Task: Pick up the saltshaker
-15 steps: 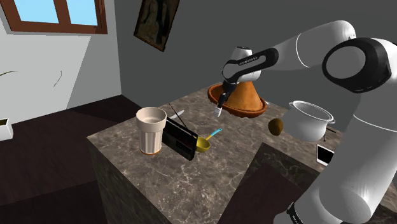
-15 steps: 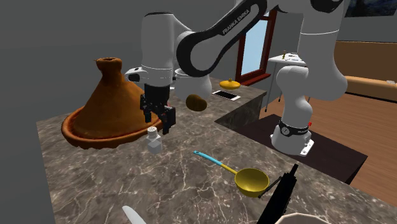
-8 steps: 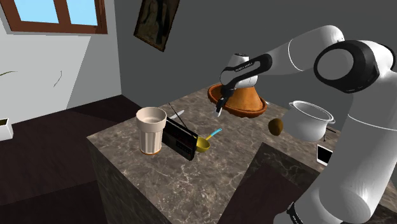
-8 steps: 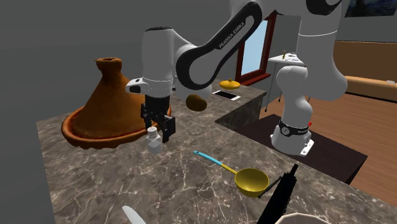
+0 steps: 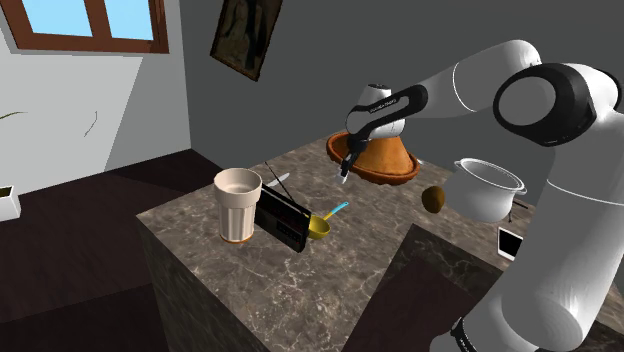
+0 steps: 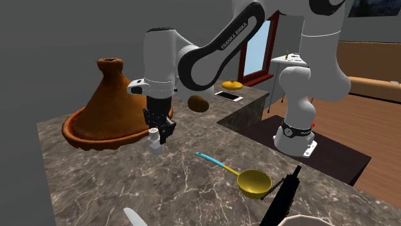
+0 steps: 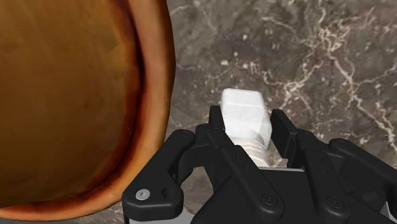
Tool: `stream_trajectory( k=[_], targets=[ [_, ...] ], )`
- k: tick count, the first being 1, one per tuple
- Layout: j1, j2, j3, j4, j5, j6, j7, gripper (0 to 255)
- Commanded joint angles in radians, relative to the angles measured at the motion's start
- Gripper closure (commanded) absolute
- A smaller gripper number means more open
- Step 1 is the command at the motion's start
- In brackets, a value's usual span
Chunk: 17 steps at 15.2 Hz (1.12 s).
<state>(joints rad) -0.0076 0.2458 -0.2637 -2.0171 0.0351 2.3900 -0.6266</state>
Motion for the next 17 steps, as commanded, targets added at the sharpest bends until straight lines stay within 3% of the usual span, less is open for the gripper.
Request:
stream_trajectory(
  k=[1, 17],
  targets=[
    [0.000, 0.001, 0.000, 0.000, 0.000, 0.000, 0.000, 255],
    [0.008, -0.092, -0.009, 0.092, -0.032, -0.182, 0.016, 255]
  ],
)
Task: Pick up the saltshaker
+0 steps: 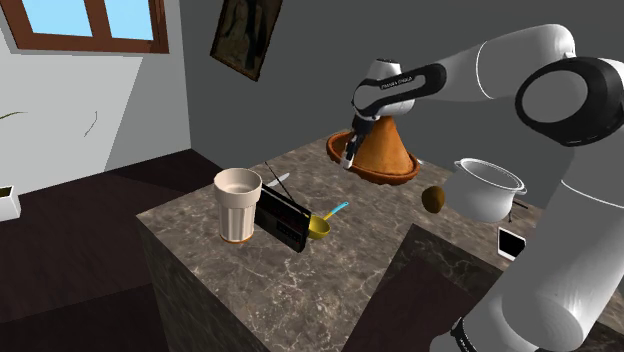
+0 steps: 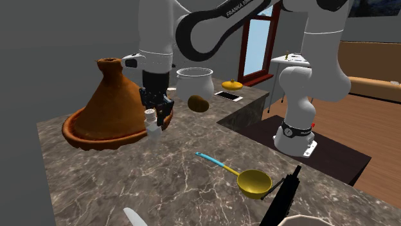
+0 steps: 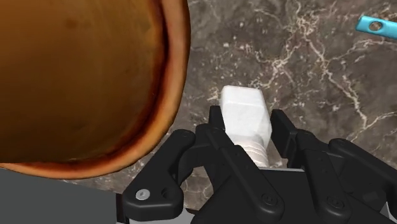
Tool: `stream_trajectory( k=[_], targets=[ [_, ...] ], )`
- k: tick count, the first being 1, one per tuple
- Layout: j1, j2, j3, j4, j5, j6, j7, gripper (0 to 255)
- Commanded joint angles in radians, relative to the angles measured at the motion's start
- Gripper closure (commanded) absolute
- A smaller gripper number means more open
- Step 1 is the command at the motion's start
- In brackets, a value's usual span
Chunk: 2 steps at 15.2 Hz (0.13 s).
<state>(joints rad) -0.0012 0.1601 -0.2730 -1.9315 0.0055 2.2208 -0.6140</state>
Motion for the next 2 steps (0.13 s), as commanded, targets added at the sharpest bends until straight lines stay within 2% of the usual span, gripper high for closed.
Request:
stream_trajectory(
  k=[1, 2],
  targets=[
    [0.002, -0.007, 0.000, 0.007, -0.003, -0.015, 0.004, 255],
    [0.002, -0.007, 0.000, 0.008, -0.003, -0.015, 0.004, 255]
  ],
)
